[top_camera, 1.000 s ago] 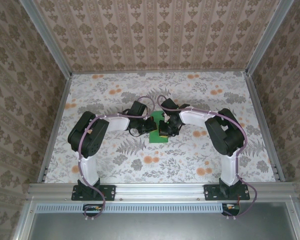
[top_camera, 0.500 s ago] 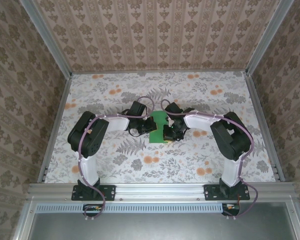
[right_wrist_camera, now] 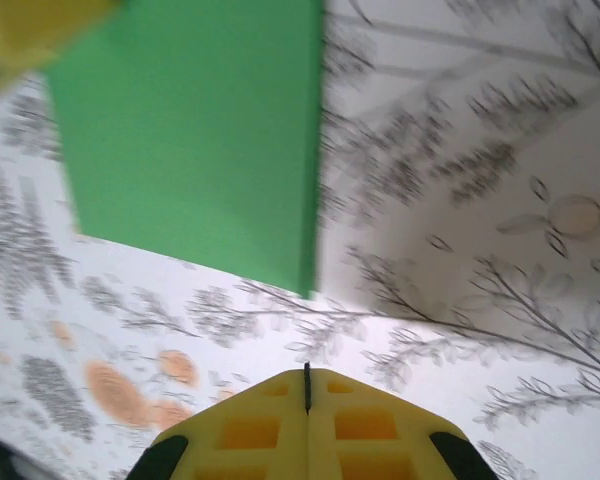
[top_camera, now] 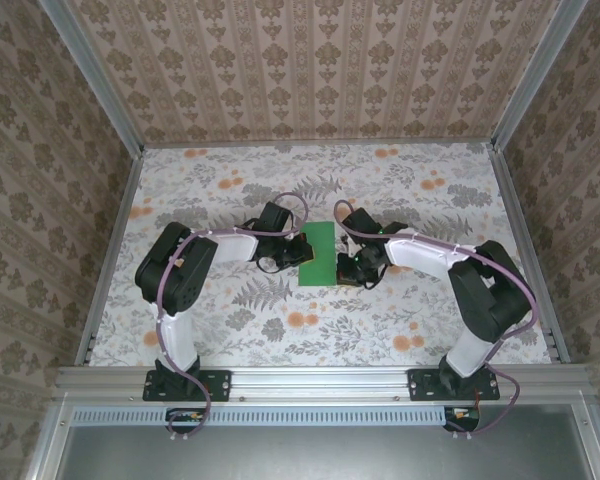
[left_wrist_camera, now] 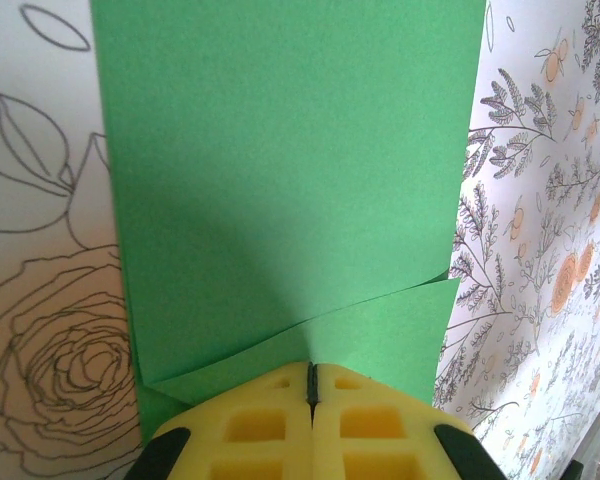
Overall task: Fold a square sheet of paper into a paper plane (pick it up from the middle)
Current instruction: Fold the triangle a second time at the center of the table.
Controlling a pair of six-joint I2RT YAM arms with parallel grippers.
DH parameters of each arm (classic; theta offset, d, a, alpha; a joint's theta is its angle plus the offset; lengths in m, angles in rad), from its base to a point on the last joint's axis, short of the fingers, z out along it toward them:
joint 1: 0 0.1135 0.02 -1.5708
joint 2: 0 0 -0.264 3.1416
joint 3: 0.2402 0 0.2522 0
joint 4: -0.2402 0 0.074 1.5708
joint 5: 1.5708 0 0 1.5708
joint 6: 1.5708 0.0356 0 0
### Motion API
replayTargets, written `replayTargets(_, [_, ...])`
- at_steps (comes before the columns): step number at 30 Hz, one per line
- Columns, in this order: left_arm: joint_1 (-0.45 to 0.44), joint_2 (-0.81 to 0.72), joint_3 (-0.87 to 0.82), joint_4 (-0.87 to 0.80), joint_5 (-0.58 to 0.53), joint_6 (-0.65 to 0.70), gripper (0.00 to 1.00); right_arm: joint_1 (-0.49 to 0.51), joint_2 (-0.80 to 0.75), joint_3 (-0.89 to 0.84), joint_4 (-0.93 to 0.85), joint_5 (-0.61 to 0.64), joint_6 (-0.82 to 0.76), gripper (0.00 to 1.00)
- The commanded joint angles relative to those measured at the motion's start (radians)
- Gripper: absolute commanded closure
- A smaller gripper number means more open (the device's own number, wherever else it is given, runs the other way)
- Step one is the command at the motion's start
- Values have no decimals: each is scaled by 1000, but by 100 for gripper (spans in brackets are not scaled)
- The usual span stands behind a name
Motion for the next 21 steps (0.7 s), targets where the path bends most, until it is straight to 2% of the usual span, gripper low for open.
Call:
replayTargets(1, [1,40,-50,-136,-61,5,100,-6,43,48,126,-72,-3,100])
replayTargets(6, [2,36,-36,-163,-67,-2,100,-6,175,124,203,-124,20,100])
replayTargets(11, [1,33,-29,-183,-84,-3,100,-8,233,150,176,-88,0,100])
replayTargets(21, [4,5,-94,-162,-124,-1,100,-69,194,-35,159,-102,-52,100])
